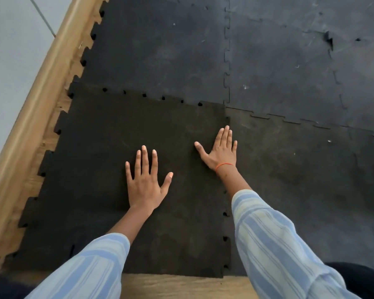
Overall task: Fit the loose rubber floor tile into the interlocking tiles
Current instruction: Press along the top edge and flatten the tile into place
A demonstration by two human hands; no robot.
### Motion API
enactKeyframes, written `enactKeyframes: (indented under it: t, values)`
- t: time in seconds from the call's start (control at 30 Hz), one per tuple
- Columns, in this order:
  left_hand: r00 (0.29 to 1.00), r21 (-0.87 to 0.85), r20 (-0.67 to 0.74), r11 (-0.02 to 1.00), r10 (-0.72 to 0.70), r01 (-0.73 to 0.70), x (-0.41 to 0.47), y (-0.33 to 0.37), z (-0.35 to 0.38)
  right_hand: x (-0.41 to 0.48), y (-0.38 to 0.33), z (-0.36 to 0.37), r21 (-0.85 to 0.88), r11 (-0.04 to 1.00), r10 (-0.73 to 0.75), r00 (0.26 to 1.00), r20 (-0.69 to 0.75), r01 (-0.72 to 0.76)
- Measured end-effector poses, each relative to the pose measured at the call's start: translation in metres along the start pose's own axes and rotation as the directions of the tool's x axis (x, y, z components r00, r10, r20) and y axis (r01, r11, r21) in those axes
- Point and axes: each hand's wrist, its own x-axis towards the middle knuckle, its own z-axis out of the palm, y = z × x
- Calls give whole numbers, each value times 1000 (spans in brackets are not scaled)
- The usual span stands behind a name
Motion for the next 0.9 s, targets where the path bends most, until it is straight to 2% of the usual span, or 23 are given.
enactKeyframes:
  t: [0.17, 0.3, 0.4, 0.53, 0.63, 0.8, 0.9]
  values:
    - [997, 13, 67, 1000, 22, -23, 14, -5, -5, 17, 2, -14, -30, 999, -33, 999, 28, 34]
    - [990, 38, 127, 997, 68, -74, 30, -11, -7, 44, -10, -28, -89, 974, -205, 978, 26, 207]
    - [988, 28, 133, 996, 80, -84, 32, -13, -7, 54, -16, -27, -70, 979, -191, 981, 32, 193]
    - [980, 14, 181, 996, 79, -83, 32, -11, -13, 63, -17, -43, -103, 978, -160, 969, 188, 181]
    - [974, -10, 208, 996, 85, -85, 32, -11, -17, 68, -30, -54, -104, 984, -115, 964, 240, 144]
    - [968, -55, 233, 995, 97, -86, 45, -12, -21, 54, -57, -26, -49, 952, -294, 947, 127, 302]
    - [948, -88, 298, 992, 110, -87, 78, -20, -28, 45, -54, -5, -86, 947, -305, 951, 52, 308]
